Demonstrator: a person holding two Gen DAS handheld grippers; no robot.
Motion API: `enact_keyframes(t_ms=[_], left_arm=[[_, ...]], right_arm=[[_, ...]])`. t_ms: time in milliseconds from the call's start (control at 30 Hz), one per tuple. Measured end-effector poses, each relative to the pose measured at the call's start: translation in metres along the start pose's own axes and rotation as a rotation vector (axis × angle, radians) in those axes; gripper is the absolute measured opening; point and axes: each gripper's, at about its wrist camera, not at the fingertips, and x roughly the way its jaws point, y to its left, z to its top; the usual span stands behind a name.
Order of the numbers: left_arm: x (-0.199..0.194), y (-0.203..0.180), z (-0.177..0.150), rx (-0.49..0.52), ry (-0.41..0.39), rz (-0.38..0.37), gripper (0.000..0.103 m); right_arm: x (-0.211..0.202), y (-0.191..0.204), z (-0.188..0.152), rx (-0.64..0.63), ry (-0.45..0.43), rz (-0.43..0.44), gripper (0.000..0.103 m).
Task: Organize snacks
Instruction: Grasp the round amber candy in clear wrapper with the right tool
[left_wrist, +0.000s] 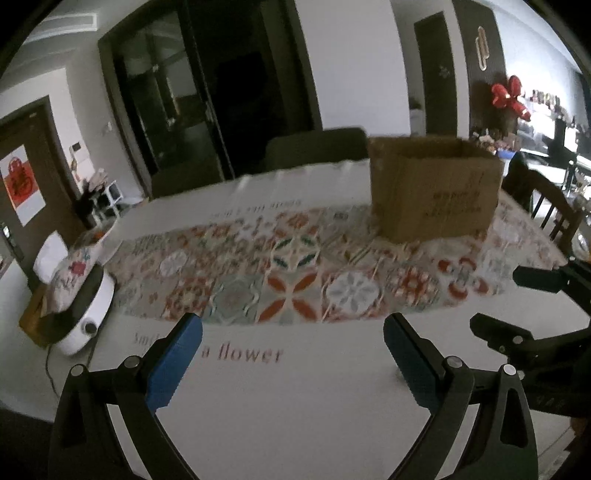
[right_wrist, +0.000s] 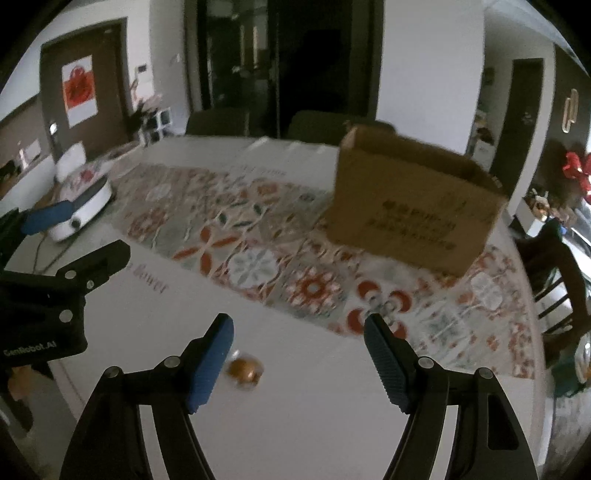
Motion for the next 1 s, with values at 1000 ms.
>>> enact_keyframes(t_ms=[1000], left_arm=[[0.069, 0.005, -0.059, -0.059, 0.196, 0.008, 0.100]], right_arm=[[0.095, 0.033, -0.037, -0.005, 0.235, 0.165, 0.042]])
